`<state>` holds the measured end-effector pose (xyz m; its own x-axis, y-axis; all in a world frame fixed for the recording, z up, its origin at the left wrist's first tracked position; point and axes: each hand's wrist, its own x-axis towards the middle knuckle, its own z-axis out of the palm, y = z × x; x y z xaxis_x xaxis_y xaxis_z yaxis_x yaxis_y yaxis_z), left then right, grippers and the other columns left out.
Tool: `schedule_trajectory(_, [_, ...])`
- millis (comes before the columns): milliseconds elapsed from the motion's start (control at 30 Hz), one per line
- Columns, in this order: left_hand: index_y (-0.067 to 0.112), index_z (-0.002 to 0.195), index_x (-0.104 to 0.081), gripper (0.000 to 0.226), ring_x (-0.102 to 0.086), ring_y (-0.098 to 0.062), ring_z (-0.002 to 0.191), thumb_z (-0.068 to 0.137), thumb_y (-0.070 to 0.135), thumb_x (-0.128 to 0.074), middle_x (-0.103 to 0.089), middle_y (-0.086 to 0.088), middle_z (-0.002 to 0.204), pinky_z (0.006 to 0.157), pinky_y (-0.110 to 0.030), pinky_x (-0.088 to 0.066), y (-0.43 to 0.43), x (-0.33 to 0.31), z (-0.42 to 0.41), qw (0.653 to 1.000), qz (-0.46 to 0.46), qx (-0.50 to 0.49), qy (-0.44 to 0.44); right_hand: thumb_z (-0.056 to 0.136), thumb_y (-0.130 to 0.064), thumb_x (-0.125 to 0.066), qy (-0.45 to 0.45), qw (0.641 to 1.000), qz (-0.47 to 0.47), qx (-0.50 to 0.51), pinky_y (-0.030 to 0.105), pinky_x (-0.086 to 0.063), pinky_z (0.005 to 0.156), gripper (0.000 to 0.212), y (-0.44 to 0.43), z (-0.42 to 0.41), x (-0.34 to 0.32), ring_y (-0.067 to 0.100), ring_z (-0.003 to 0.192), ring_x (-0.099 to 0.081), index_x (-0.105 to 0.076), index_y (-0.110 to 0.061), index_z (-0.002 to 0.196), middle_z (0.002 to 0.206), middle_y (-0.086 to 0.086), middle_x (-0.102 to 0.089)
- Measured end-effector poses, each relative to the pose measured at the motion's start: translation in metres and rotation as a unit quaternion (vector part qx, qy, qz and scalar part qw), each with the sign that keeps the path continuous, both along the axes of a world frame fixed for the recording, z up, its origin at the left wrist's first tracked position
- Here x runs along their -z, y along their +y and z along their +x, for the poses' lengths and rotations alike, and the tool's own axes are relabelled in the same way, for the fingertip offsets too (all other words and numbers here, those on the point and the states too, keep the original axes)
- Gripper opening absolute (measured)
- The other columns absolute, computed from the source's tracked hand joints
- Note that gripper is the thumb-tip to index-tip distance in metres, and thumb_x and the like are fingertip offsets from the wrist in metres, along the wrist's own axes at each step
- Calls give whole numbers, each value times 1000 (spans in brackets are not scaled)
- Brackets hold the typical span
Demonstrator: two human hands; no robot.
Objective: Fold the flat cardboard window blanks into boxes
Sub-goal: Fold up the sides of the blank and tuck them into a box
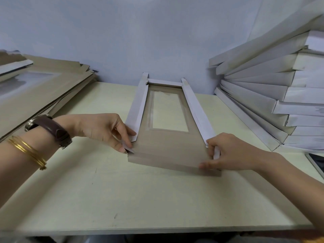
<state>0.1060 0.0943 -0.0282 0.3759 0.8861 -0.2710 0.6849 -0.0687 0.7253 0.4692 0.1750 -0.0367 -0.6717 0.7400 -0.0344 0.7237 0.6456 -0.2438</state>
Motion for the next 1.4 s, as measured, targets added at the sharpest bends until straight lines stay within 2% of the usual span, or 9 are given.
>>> schedule_trajectory(200, [17, 95, -79, 21, -49, 5, 124, 74, 16, -80, -71, 3, 114, 94, -14, -46, 0, 2, -6, 998, -10, -26, -48, 56, -71, -76, -19, 1000, 15, 2, 35, -48, 65, 58, -2, -2, 1, 14, 71, -55, -50, -20, 65, 67, -5, -56])
schedule_trajectory(367, [10, 102, -76, 32, -54, -4, 124, 73, 23, -77, -68, 1, 121, 108, -32, -41, -1, 4, -8, 996, -7, -32, -77, 56, -72, -75, -28, 999, 28, -1, 36, -50, 67, 58, 0, -3, 1, 14, 75, -55, -52, -20, 67, 69, -4, -57])
schedule_trajectory(533, [13, 98, -78, 29, -49, 1, 127, 71, 22, -79, -69, 0, 119, 97, -14, -44, 1, 6, -15, 996, -18, -28, -86, 55, -70, -77, -29, 999, 30, 1, 29, -45, 61, 57, 1, -4, 2, 7, 67, -50, -52, -20, 67, 65, -6, -56])
schedule_trajectory(767, [-4, 99, -73, 31, -60, -21, 116, 79, 19, -71, -65, -18, 121, 96, -25, -50, 6, 13, -24, 975, -61, -99, -190, 56, -71, -75, -48, 998, 30, 10, 29, -48, 66, 56, 1, -5, 2, 7, 77, -51, -52, -22, 69, 72, -5, -56])
schedule_trajectory(967, [11, 73, -73, 25, -54, -12, 68, 87, 31, -67, -61, 1, 71, 74, -24, -48, 3, 8, 1, 991, 51, -112, -61, 56, -75, -73, -52, 998, 31, 11, 25, -43, 63, 54, 0, -2, 3, 2, 79, -45, -48, -27, 68, 73, -8, -53])
schedule_trajectory(1100, [15, 63, -68, 33, -44, -2, 49, 84, 40, -69, -50, 16, 49, 53, -9, -33, 8, 10, 25, 975, 152, -143, 78, 61, -71, -72, -53, 998, 22, 9, 31, -48, 66, 51, -4, -1, -2, 7, 77, -50, -47, -26, 66, 70, -9, -53])
schedule_trajectory(1200, [11, 62, -63, 41, -43, -9, 55, 85, 45, -67, -54, 4, 57, 52, -17, -33, 9, 17, 38, 951, 204, -161, 170, 70, -50, -72, -40, 999, -33, 5, 28, -44, 61, 31, -4, 1, -10, 13, 70, -55, -54, -25, 66, 67, -7, -58])
schedule_trajectory(1267, [9, 62, -55, 46, -43, -18, 62, 89, 46, -62, -59, -12, 73, 57, -28, -35, 9, 23, 46, 931, 243, -163, 219, 69, -28, -66, -34, 997, -74, 13, 36, -49, 72, 13, -3, 4, -17, 26, 89, -62, -66, -18, 78, 89, 3, -68])
schedule_trajectory(1400, [17, 68, -46, 39, -46, -22, 75, 97, 43, -46, -49, -1, 79, 65, -32, -34, 4, 33, 54, 898, 315, -107, 288, 72, -3, -67, -70, 992, -105, 2, 33, -47, 94, 33, 0, 11, -26, 18, 117, -57, -69, -20, 101, 132, 5, -58])
